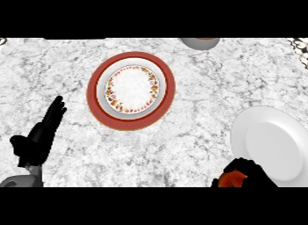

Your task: Pick the tomato from the plate and place it in the plate

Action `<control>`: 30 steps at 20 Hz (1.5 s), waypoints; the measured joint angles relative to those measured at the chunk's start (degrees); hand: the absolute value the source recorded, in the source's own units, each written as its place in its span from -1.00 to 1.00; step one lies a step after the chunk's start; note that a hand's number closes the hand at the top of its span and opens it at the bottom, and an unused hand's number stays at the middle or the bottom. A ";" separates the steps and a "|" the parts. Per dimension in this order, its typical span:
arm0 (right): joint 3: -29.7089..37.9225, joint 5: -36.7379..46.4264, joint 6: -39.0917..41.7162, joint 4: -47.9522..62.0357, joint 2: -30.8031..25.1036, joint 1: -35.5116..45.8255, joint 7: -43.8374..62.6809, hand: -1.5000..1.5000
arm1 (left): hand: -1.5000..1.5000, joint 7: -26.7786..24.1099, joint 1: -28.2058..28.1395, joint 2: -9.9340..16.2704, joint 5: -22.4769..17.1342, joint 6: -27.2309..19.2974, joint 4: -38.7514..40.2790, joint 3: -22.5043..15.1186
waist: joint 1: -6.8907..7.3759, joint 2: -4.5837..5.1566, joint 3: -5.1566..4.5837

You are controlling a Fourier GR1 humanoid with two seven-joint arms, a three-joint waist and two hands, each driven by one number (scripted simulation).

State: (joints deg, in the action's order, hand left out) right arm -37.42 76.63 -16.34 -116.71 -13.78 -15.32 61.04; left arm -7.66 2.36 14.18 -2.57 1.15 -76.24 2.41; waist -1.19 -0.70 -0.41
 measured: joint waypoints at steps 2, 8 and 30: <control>-3.63 7.33 3.23 -3.24 2.96 0.00 1.65 1.00 | 0.00 0.01 0.09 -0.17 0.02 -0.05 0.04 0.02 | 0.09 0.07 0.06; -10.48 26.35 10.66 -7.42 7.15 5.00 3.33 1.00 | 0.00 1.00 0.32 0.16 -0.20 0.76 -1.08 -0.07 | 0.75 0.25 0.16; -1.41 7.81 17.47 7.63 12.13 35.89 4.33 1.00 | 0.00 2.91 4.19 -0.89 0.46 1.90 -1.34 -1.84 | 5.06 1.63 0.30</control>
State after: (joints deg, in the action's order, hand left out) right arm -38.83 84.44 1.13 -109.08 -1.65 20.56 65.36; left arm -4.74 6.55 13.29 -2.11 3.04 -77.58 0.57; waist 3.87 0.93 -0.11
